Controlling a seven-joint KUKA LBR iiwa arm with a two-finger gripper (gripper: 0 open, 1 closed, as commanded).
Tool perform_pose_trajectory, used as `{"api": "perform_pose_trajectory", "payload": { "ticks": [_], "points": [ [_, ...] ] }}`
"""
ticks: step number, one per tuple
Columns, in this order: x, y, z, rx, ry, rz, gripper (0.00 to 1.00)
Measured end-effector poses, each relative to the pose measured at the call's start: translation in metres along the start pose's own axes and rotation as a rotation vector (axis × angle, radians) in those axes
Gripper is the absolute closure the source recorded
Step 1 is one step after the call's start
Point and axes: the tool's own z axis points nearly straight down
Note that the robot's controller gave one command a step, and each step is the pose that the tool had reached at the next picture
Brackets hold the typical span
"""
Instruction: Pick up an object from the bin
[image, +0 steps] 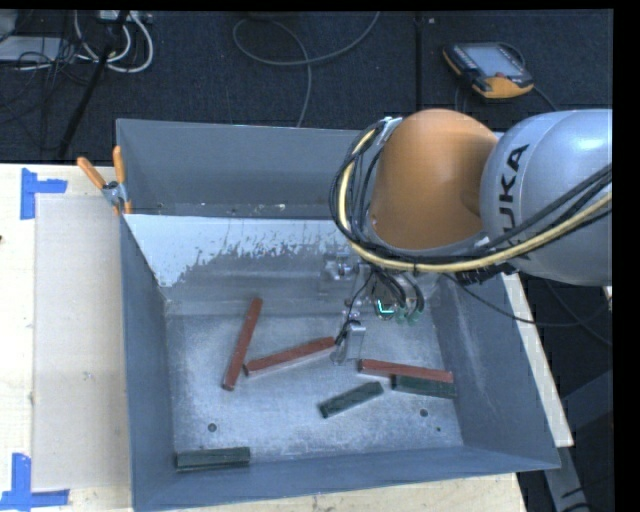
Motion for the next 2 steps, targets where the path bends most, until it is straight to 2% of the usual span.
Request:
{"api": "perform_pose_trajectory", "payload": {
  "ticks": [1,2],
  "points": [
    [-0.001,0.000,-0.004,-0.001,-0.007,0.002,0.00],
    [0.003,-0.002,0.037,-0.002,-0.014,0.056,0.00]
  ]
}}
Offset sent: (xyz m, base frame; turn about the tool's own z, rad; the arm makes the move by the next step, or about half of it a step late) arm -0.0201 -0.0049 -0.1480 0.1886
